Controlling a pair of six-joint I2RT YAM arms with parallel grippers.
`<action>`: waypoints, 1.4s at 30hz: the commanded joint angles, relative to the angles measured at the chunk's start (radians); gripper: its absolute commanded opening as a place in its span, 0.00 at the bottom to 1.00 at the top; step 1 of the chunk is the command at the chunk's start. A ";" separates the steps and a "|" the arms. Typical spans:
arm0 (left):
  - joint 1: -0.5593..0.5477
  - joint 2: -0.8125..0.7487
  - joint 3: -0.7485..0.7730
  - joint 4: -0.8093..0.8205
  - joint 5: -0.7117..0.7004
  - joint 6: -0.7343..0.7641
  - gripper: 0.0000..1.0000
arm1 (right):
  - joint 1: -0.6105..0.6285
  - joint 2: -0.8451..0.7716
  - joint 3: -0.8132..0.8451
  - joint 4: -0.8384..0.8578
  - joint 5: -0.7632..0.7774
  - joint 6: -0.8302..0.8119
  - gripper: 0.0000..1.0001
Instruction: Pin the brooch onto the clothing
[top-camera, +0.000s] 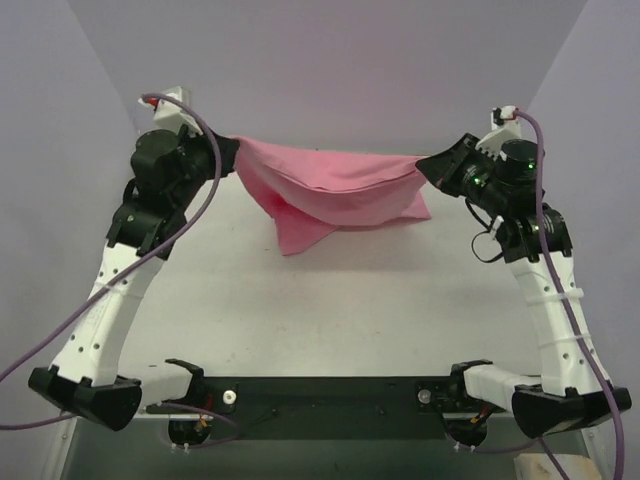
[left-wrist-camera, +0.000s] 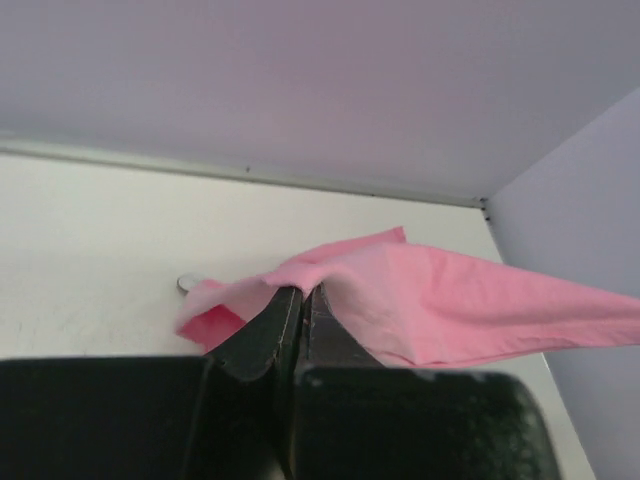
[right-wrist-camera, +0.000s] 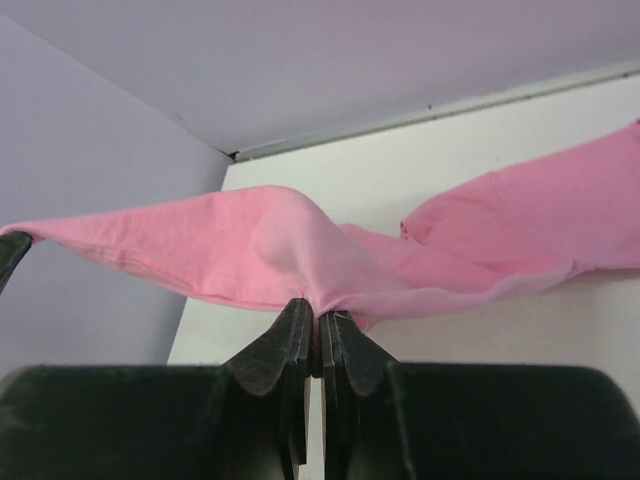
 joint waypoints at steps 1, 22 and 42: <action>0.002 -0.148 0.060 0.137 0.012 0.083 0.00 | 0.006 -0.123 0.060 0.058 -0.027 -0.031 0.00; 0.000 -0.271 0.374 -0.010 0.314 0.098 0.00 | 0.033 -0.407 0.169 0.199 -0.165 -0.037 0.00; 0.022 -0.061 0.263 -0.029 0.114 0.083 0.00 | 0.016 -0.153 0.135 0.151 -0.010 -0.146 0.00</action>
